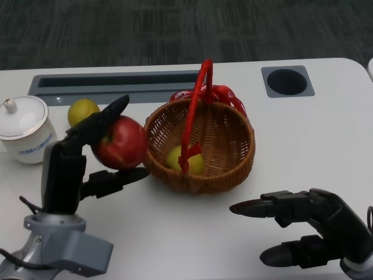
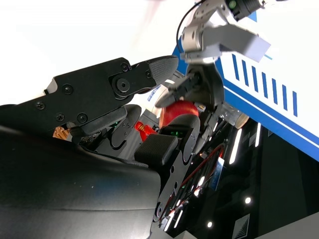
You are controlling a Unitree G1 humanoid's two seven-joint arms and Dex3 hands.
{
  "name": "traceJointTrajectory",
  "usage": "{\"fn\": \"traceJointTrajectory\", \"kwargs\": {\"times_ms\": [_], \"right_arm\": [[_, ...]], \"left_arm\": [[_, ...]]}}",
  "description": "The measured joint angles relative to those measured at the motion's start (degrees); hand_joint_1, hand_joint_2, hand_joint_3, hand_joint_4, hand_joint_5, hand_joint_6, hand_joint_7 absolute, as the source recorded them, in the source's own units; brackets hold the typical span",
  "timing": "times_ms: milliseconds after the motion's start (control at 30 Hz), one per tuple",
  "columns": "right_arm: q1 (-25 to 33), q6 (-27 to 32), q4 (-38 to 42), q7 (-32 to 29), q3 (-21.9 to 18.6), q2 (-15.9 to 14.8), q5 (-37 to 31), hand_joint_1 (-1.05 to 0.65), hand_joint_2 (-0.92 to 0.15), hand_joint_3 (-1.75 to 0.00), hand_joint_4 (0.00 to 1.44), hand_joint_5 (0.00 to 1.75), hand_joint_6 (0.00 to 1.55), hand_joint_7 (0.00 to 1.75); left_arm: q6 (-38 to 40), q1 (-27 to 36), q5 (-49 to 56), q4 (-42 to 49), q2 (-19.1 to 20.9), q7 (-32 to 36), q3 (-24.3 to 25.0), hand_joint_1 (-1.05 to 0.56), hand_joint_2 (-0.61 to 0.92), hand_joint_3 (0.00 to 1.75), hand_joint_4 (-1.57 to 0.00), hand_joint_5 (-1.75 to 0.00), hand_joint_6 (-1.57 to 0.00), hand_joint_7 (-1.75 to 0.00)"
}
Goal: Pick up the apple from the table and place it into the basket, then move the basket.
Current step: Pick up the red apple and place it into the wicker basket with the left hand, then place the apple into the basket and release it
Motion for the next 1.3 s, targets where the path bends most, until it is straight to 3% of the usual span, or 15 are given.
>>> {"fn": "traceJointTrajectory", "kwargs": {"times_ms": [200,500,933,1033,1133,1300], "right_arm": [[0.21,-0.41,0.02,-0.04,-0.02,0.39,0.02,-0.48,-0.89,0.0,0.89,0.0,0.81,0.0],[1.99,-0.57,-0.59,-0.15,-0.01,0.36,0.1,-0.47,-0.89,0.0,0.9,0.0,0.81,0.0],[3.84,-0.73,-2.33,-2.08,-0.02,0.22,-1.1,-0.46,-0.9,0.0,0.91,0.0,0.82,0.0],[3.95,-0.72,-2.72,-2.6,-0.02,0.22,-1.37,-0.47,-0.9,0.0,0.91,0.0,0.82,0.0],[4.02,-0.72,-2.85,-3.1,-0.02,0.21,-1.95,-0.47,-0.9,0.0,0.91,0.0,0.82,0.0],[4.1,-0.73,-2.9,-3.69,-0.01,0.21,-2.26,-0.47,-0.9,0.0,0.91,0.0,0.82,0.0]], "left_arm": [[2.13,-5.17,-4.27,1.26,-1.8,-8.81,1.99,-0.17,0.8,0.0,-1.26,-0.01,-1.12,-0.01],[4.97,-12.58,-11.61,10.61,-4.49,-23.57,4.34,-0.16,0.8,0.0,-1.26,0.0,-1.12,0.0],[9.6,-15.72,-10.79,19.46,-7.76,-30.12,3.58,-0.01,0.81,0.0,-1.21,0.0,-1.09,0.0],[9.96,-15.95,-9.64,20.05,-8.29,-30.51,3.1,-0.04,0.8,0.0,-1.1,0.0,-0.98,0.0],[10.87,-16.29,-9.64,20.53,-8.55,-33.09,3.09,-0.14,0.75,0.0,-0.85,0.0,-0.76,0.0],[12.95,-17.31,-9.27,20.73,-8.15,-38.25,2.16,-0.45,0.7,0.0,-0.29,0.0,-0.31,0.0]]}}
